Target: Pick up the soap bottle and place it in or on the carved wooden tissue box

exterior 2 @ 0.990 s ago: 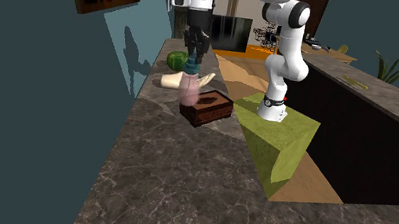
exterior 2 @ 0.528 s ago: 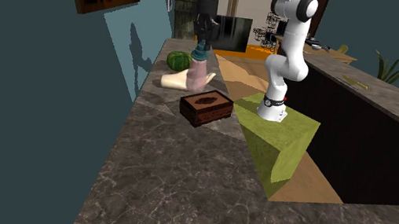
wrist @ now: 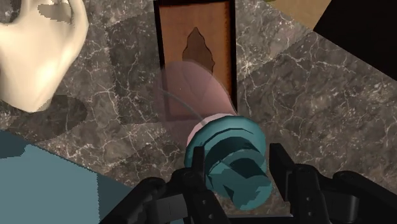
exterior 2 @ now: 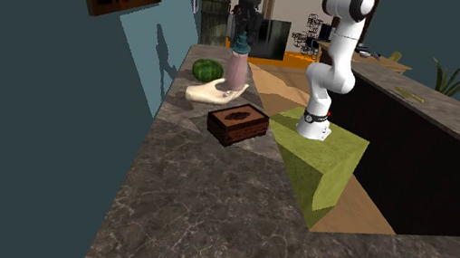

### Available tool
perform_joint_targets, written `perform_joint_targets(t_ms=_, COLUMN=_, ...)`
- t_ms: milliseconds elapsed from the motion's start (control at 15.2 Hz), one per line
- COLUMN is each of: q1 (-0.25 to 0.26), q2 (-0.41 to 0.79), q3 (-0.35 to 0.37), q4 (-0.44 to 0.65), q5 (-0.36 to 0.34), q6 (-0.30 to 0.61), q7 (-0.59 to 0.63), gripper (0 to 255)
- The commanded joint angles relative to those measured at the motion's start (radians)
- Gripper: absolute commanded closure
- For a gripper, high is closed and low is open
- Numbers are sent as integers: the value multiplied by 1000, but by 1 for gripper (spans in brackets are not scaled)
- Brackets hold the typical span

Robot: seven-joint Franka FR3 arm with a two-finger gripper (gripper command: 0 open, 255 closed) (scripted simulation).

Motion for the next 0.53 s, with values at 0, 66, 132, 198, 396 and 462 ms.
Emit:
perform_joint_targets(t_ms=0, q1=-11, q2=-59, q3=-12, q4=-32, q5=-13, q6=-26, q7=-23, gripper=255)
perform_joint_targets(t_ms=66, q1=-17, q2=-82, q3=-19, q4=-42, q5=-18, q6=-39, q7=-35, gripper=255)
perform_joint_targets(t_ms=132, q1=-23, q2=-104, q3=-26, q4=-50, q5=-24, q6=-52, q7=-48, gripper=255)
perform_joint_targets(t_ms=198, q1=-31, q2=-129, q3=-35, q4=-58, q5=-32, q6=-69, q7=-64, gripper=255)
perform_joint_targets(t_ms=396, q1=-31, q2=-147, q3=-34, q4=-119, q5=-35, q6=-26, q7=-62, gripper=255)
perform_joint_targets(t_ms=462, q1=-31, q2=-152, q3=-33, q4=-138, q5=-36, q6=-12, q7=-62, gripper=255)
